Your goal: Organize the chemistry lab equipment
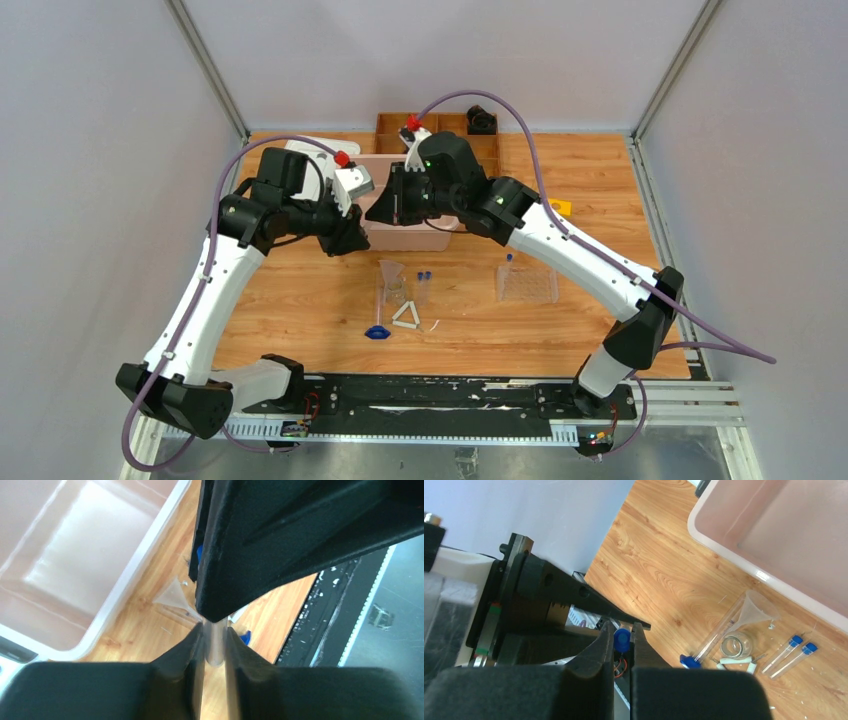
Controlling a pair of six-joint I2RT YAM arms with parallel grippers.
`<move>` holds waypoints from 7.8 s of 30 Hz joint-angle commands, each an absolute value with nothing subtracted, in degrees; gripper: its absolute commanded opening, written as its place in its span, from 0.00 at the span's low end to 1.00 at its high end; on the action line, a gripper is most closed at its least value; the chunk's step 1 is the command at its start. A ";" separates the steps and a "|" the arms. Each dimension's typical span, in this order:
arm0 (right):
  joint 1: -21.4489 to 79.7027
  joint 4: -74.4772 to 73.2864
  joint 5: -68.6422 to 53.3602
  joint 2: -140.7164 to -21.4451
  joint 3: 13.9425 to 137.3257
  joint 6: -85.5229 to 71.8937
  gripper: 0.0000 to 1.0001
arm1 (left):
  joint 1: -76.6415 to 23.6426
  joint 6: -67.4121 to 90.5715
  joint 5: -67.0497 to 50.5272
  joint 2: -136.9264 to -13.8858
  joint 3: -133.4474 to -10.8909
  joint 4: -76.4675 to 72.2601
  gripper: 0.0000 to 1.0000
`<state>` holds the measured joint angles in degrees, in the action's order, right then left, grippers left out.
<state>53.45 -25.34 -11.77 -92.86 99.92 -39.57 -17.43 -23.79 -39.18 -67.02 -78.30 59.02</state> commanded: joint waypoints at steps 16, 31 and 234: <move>46.32 -41.04 13.60 -69.65 76.20 -28.41 0.00 | -17.93 -19.16 -27.28 -67.66 -81.05 58.36 1.00; 44.89 -39.79 28.07 -58.53 52.06 -30.33 0.00 | -17.93 -18.06 -25.05 -68.74 -80.46 58.42 1.00; 66.09 17.18 23.62 -80.36 74.52 -41.09 0.00 | -17.84 -3.41 -42.27 -70.08 -89.50 58.09 0.60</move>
<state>64.99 13.43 22.06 -80.58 72.93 -40.49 -17.50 -3.46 -40.95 -70.24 -88.27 59.20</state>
